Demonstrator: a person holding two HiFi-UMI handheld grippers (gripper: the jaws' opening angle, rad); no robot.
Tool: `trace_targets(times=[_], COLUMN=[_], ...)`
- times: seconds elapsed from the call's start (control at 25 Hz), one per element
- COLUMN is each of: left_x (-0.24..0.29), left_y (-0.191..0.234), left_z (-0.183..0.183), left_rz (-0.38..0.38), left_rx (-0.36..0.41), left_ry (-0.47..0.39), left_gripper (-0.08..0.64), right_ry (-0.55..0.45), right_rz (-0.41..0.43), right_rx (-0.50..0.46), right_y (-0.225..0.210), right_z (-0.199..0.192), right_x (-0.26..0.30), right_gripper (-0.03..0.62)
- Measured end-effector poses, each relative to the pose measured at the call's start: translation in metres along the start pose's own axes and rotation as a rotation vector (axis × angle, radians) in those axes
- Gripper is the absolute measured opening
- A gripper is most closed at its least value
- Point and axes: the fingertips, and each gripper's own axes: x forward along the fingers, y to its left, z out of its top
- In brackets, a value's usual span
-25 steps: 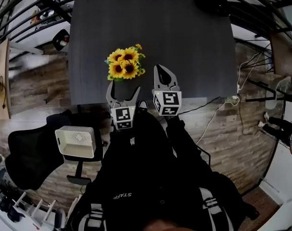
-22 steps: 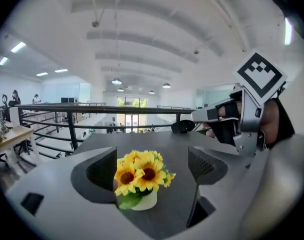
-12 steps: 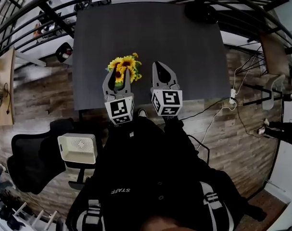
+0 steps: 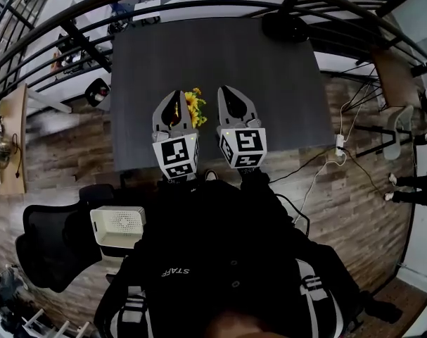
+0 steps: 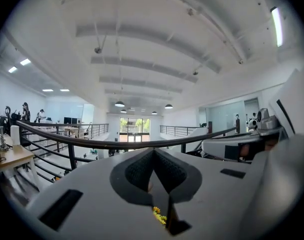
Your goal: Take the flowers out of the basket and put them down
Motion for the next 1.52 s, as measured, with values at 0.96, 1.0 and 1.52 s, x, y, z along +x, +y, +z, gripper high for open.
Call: trace_targets(times=[0.96,1.0,1.52], left_x=[0.022,0.022,0.015], left_y=[-0.002,-0.002,0.012], left_z=[0.036,0.036,0.037], left_rz=[-0.048,-0.048,-0.04], left_rx=[0.008,0.006,-0.014], left_ry=[0.012,0.013,0.01], left_gripper=[0.003,0.003,0.003], right_ry=[-0.081,-0.083,-0.094], right_rz=[0.038,0.035,0.016], right_rx=[-0.054,-0.056,-0.065], right_y=[0.018,0.018,0.028], right_z=[0.053,0.054,0.056], right_x=[0.015,0.015,0.015], right_gripper=[0.012,0.012,0.012])
